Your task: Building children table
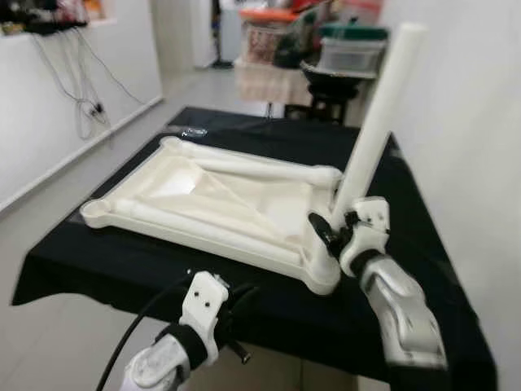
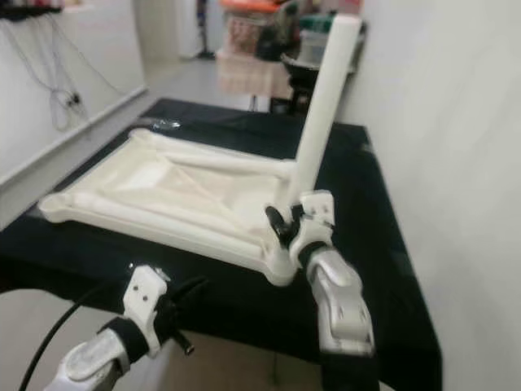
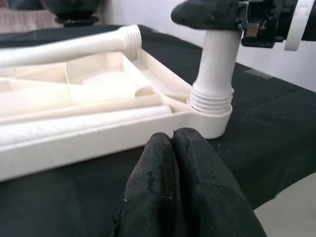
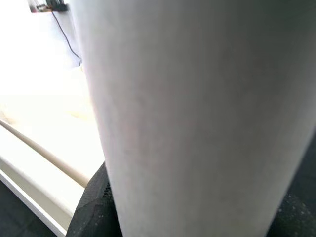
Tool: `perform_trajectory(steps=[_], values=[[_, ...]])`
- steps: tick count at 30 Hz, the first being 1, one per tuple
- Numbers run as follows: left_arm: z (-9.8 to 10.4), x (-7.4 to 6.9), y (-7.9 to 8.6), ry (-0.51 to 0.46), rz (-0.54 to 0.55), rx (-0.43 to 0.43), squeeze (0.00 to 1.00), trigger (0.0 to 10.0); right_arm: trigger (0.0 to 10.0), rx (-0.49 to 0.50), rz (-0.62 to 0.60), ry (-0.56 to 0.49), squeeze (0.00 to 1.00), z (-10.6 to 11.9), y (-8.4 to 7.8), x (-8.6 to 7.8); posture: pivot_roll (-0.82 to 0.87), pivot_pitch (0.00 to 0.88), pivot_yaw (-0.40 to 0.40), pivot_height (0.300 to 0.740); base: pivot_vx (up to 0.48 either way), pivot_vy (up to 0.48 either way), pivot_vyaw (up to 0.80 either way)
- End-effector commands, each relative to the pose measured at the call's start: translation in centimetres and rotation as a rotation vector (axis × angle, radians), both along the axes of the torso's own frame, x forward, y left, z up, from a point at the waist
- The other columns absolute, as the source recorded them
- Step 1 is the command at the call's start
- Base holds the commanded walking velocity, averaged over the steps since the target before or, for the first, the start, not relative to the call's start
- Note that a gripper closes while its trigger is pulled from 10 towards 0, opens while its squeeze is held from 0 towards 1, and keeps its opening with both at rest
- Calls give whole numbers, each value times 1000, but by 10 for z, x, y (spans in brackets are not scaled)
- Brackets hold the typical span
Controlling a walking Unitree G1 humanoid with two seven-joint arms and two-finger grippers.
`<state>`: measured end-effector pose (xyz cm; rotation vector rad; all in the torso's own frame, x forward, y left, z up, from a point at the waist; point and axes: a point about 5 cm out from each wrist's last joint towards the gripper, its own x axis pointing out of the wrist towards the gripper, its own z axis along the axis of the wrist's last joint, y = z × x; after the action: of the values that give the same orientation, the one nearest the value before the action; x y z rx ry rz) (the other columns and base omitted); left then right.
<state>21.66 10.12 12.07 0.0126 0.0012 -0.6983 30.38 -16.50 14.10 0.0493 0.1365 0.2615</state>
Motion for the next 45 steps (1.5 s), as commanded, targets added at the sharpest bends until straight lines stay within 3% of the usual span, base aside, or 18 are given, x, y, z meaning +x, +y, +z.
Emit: perform_trajectory(steps=[1, 3, 4, 5, 6, 12, 13, 18, 22, 23, 34, 36, 37, 38, 40, 41, 43, 45], values=[[1, 1, -2, -3, -27, -2, 0, 10000, 0, -23, 5, 205, 0, -38, -5, -2, 2, 24, -50, 740, 0, 0, 0], [1, 1, -2, -3, -27, -2, 0, 10000, 0, -23, 5, 205, 0, -38, -5, -2, 2, 24, -50, 740, 0, 0, 0], [0, 2, -4, 11, -50, -8, 0, 10000, 10000, -47, 35, 163, 0, -32, 0, 9, -1, 17, -49, 740, 0, 0, 0], [-1, 3, -4, 16, -55, -10, 0, 10000, 10000, -57, 81, 134, 0, -26, 6, 13, -1, 17, -49, 740, 0, 0, 0], [-2, 3, -4, 20, -52, -13, 0, 10000, 10000, 1, 165, 105, 1000, -18, 14, 16, -5, 11, -42, 740, 0, 0, 0], [-3, 7, -6, 21, -56, -12, 0, 10000, 10000, 64, 472, -43, 1000, 14, 24, 14, -8, 0, -36, 740, 0, 0, 0], [-4, 8, -7, 21, -63, -11, 0, 10000, 10000, 55, 522, -61, 0, 17, 22, 16, -12, 0, -37, 740, 0, 0, 0], [-6, 13, -11, 17, -83, -4, 0, 10000, 10000, 59, 837, -29, 0, 17, 13, 25, -18, 0, -36, 740, 0, 0, 0], [-7, 14, -11, 18, -85, -5, 0, 10000, 10000, 76, 858, -6, 0, 17, 10, 31, -16, 0, -39, 740, 0, 0, 0], [-7, 15, -12, 19, -86, -5, 0, 10000, 0, 85, 842, -3, 0, 20, 9, 40, -14, 0, -41, 740, 0, 0, 0], [-8, 15, -14, 24, -88, -9, 0, 10000, 0, 39, 845, -40, 0, 21, 2, 35, -24, 0, -30, 740, 0, 0, 0], [-8, 15, -14, 22, -89, -6, 0, 10000, 0, 9, 752, -41, 0, 16, -4, 31, -25, 0, -35, 740, 0, 0, 0], [-7, 14, -13, 17, -87, -4, 0, 10000, 0, -1, 474, -8, 0, 5, -3, 34, -29, 0, -42, 740, 0, 0, 0], [-7, 14, -13, 17, -87, -4, 0, 10000, 0, -1, 474, -8, 0, 5, -3, 34, -29, 0, -42, 740, 0, 0, 0], [-6, 14, -12, 14, -85, -4, 0, 10000, 0, -44, 274, -1, 0, 0, -2, 35, -29, 0, -44, 740, 0, 0, 0], [-5, 14, -12, 10, -81, -3, 0, 10000, 0, 3, -18, 0, 0, -6, 1, 30, -34, 0, -41, 740, 0, 0, 0], [-4, 14, -11, 4, -76, -3, 0, 10000, 0, 39, -38, 68, 0, -24, 33, 2, -36, 7, -32, 740, 0, 0, 0], [-4, 14, -11, 4, -75, -2, 0, 10000, 0, -27, 43, 50, 0, -26, 45, -1, -40, 8, -16, 740, 0, 0, 0]])
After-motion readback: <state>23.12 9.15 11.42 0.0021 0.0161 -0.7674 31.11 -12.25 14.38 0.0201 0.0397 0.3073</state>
